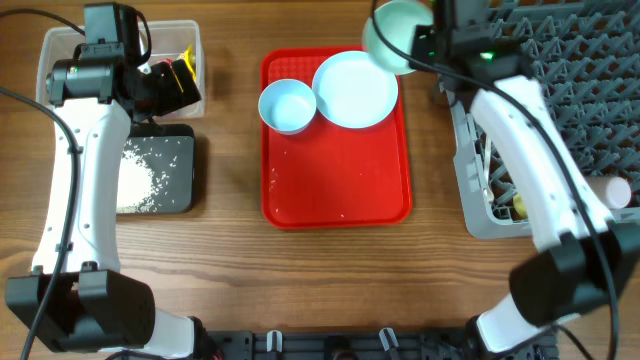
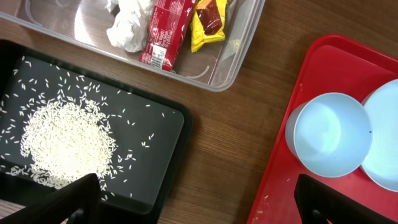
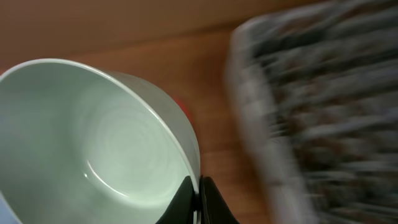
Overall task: Sort waste into correct bins and load items into the dishwasher rack
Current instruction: 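Carry the green bowl right and set it upright in the rack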
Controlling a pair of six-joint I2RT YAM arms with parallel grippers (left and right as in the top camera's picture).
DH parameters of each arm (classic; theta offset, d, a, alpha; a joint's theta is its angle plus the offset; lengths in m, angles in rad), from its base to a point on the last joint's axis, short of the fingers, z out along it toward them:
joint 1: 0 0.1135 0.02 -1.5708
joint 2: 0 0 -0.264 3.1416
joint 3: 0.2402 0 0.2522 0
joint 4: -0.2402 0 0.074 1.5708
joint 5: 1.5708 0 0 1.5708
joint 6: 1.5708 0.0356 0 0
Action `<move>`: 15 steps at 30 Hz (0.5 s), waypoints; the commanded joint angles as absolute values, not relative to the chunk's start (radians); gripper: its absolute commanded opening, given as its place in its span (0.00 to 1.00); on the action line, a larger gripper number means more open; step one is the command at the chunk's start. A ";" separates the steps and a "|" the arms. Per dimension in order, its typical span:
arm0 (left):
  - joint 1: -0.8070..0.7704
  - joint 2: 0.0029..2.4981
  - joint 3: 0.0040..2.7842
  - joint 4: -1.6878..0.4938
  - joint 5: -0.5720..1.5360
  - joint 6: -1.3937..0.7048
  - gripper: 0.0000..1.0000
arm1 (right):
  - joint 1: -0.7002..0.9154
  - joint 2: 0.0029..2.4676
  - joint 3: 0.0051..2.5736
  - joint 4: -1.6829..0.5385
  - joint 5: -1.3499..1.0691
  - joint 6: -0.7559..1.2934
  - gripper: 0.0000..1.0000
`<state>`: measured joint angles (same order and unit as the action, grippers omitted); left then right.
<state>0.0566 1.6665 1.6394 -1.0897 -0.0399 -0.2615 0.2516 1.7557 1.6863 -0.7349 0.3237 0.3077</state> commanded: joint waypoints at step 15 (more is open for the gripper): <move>0.061 1.676 1.636 -1.090 -0.035 -0.270 1.00 | 0.162 1.938 1.694 -0.379 1.101 -0.154 0.04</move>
